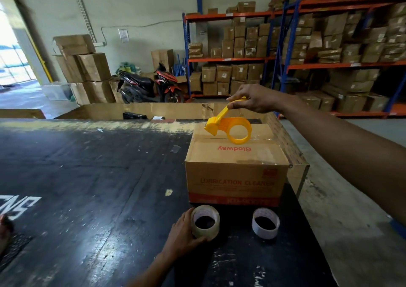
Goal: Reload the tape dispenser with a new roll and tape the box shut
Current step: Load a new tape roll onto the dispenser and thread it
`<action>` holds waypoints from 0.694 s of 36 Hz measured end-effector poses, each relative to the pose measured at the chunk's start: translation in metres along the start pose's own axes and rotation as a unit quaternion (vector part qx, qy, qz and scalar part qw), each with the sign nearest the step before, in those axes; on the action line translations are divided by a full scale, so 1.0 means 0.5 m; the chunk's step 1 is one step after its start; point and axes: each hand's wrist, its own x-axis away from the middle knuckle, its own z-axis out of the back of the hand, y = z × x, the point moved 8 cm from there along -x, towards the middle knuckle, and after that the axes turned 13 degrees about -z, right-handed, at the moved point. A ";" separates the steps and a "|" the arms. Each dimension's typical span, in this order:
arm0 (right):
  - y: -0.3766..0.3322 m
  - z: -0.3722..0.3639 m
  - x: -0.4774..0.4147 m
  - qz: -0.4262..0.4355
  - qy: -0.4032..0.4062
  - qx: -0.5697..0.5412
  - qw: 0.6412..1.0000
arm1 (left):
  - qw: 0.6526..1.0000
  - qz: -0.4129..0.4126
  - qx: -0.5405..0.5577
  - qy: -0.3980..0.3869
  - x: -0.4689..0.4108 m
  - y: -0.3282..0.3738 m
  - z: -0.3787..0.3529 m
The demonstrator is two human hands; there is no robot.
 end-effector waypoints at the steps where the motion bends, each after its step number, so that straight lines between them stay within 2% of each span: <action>1: -0.001 -0.001 -0.001 -0.002 0.000 0.000 1.000 | 1.000 0.003 0.005 0.001 -0.001 -0.003 -0.001; 5: -0.010 -0.004 -0.002 -0.004 -0.001 -0.009 1.000 | 0.998 0.028 0.059 -0.013 -0.009 -0.009 -0.006; 12: -0.018 -0.011 -0.003 -0.001 -0.001 0.007 1.000 | 0.992 0.085 0.081 -0.040 -0.033 -0.019 -0.012; 18: -0.018 -0.012 -0.001 -0.004 0.001 0.005 1.000 | 0.987 0.089 0.052 -0.123 -0.052 -0.002 -0.018; 25: -0.018 -0.021 0.008 0.008 -0.005 0.008 1.000 | 0.991 0.036 0.067 -0.114 -0.052 0.010 -0.014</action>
